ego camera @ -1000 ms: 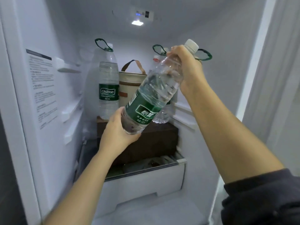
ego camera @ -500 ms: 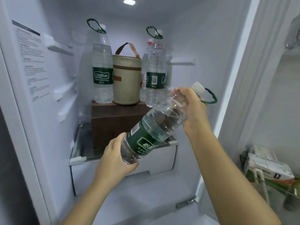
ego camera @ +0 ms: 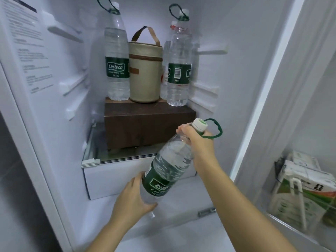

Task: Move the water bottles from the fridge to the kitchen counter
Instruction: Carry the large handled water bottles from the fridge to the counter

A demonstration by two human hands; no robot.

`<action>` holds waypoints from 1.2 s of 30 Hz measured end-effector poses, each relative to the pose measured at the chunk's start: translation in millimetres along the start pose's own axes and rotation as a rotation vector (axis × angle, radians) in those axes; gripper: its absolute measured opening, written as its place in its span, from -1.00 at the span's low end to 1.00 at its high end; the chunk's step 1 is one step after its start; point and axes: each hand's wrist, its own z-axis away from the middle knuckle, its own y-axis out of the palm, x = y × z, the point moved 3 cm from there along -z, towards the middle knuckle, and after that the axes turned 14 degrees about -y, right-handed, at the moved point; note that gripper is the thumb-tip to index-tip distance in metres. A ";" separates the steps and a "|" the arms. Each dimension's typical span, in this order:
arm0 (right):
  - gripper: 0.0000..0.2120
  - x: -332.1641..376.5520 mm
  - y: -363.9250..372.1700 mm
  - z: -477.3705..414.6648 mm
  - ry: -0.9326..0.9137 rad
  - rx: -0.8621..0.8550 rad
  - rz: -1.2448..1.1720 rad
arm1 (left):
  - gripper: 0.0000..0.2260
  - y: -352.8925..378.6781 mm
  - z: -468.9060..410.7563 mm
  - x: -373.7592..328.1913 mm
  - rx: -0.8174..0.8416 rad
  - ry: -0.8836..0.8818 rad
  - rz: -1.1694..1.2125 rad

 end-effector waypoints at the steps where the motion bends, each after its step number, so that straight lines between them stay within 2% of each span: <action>1: -0.95 -4.4 0.6 0.3 0.005 -0.003 0.022 | -0.10 2.5 0.4 2.3 0.011 -0.008 0.003; 4: -0.96 -11.0 0.7 -4.2 0.020 -0.007 0.051 | -0.06 5.5 -1.3 7.3 0.022 -0.008 0.024; 9: -0.88 -14.0 -0.9 -14.8 0.025 0.091 0.076 | -0.05 7.9 -5.1 11.9 0.083 0.016 0.092; 14: -0.57 -14.6 -18.0 -27.4 -0.073 0.468 0.096 | -0.06 12.7 -4.3 15.9 0.139 0.021 0.250; 16: -0.47 -14.5 -23.5 -31.8 -0.102 0.508 0.082 | -0.04 14.0 -3.4 15.0 0.151 0.018 0.294; 20: -0.62 -17.7 -17.6 -30.1 -0.156 0.478 -0.072 | -0.08 15.1 -8.1 16.1 0.160 0.011 0.349; 25: -0.84 -23.7 -10.7 -25.0 -0.165 0.312 -0.138 | -0.13 15.5 -12.2 19.8 0.197 0.003 0.374; 30: -0.91 -21.2 -24.8 -9.5 -0.212 0.167 -0.154 | -0.17 12.3 -12.6 13.5 0.259 0.029 0.386; 33: -0.90 -16.7 -31.4 4.9 -0.238 0.138 -0.175 | -0.22 12.0 -7.3 8.7 0.253 0.032 0.412; 36: -0.91 -6.9 -36.9 21.0 -0.286 0.144 -0.217 | -0.18 6.2 -0.6 7.0 0.247 0.031 0.415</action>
